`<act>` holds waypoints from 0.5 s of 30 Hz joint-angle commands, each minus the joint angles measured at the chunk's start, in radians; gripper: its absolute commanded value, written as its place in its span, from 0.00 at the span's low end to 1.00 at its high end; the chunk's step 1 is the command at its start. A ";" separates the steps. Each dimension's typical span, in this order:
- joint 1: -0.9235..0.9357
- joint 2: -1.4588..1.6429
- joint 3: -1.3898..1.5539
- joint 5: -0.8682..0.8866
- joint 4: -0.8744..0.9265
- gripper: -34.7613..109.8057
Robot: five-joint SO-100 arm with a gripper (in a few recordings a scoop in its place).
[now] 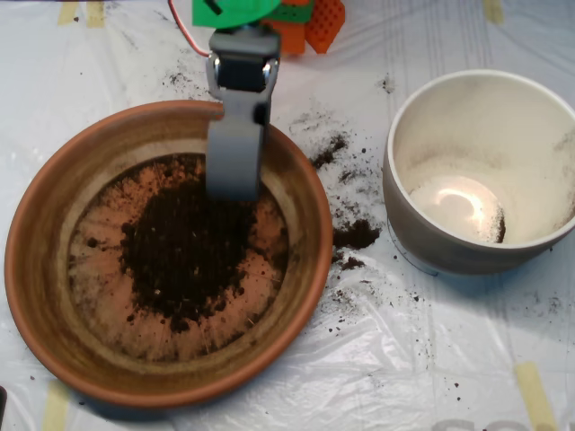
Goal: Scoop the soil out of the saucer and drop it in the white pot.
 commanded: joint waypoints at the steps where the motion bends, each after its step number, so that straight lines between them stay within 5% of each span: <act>1: 0.026 -0.066 -0.114 0.008 -0.023 0.47; 15: 0.092 -0.534 -0.437 0.003 0.072 0.51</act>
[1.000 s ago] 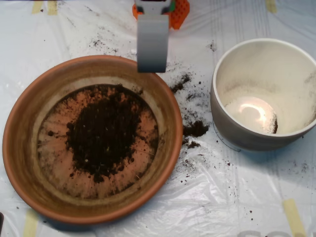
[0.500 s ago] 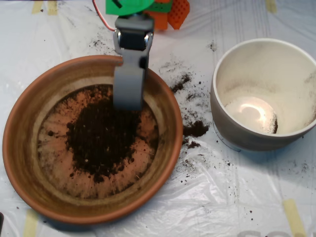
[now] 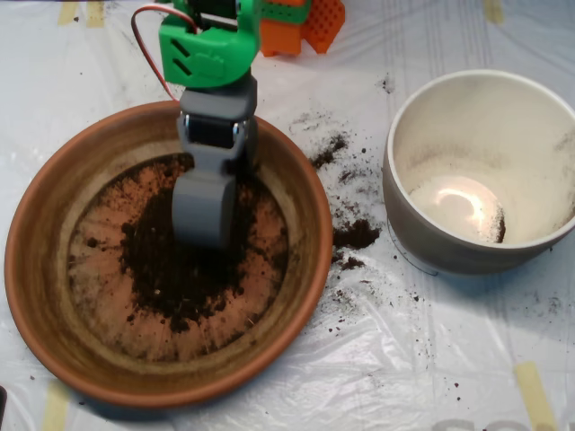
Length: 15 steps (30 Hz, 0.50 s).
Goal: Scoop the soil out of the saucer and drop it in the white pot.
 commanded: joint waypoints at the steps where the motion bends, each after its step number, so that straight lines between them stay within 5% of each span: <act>1: 0.020 -0.069 -0.146 -0.021 0.020 0.51; 15: -0.026 -0.236 -0.279 -0.080 0.029 0.51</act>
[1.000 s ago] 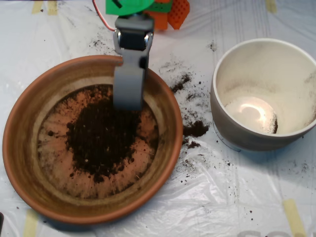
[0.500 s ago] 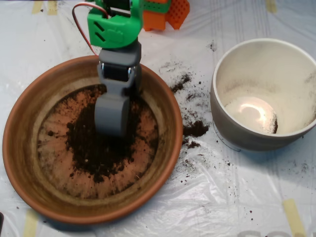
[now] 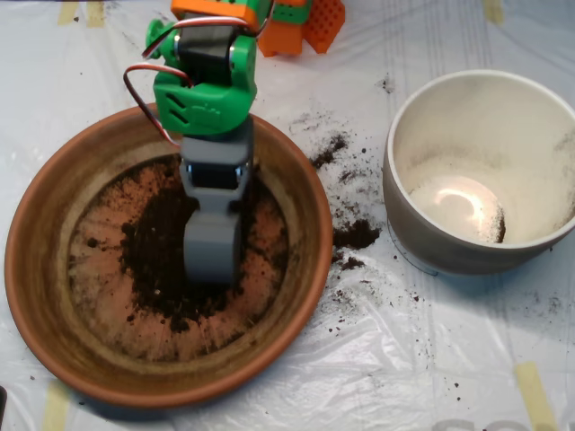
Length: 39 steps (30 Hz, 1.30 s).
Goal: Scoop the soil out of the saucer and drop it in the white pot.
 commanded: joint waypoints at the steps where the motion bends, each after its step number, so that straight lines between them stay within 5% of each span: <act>1: 0.003 0.028 -0.026 -0.011 -0.037 0.51; 7: 0.003 0.084 0.138 -0.048 -0.215 0.51; 15: -0.018 0.081 0.143 -0.066 -0.232 0.51; 27: 0.025 -0.081 -0.026 -0.040 -0.057 0.53; 39: 0.051 -0.135 -0.069 -0.069 -0.051 0.37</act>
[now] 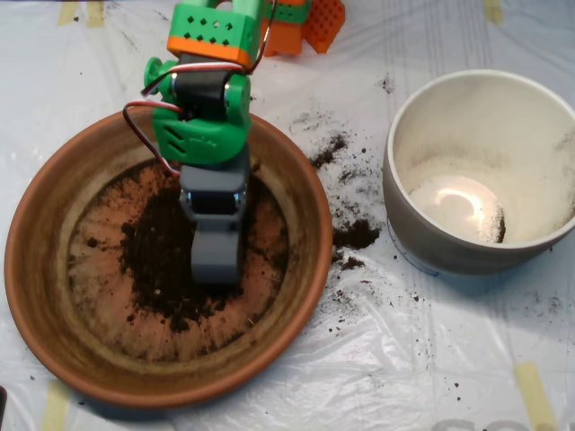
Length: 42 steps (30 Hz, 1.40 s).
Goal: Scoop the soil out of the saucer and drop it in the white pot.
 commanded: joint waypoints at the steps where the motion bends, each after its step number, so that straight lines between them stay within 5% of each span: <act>1: 0.038 0.043 0.014 -0.012 -0.003 0.34; 6: 0.046 0.095 0.043 -0.002 -0.037 0.24; 23: -0.040 0.433 0.126 -0.008 -0.124 0.24; 42: -0.403 0.626 -0.187 0.011 0.175 0.24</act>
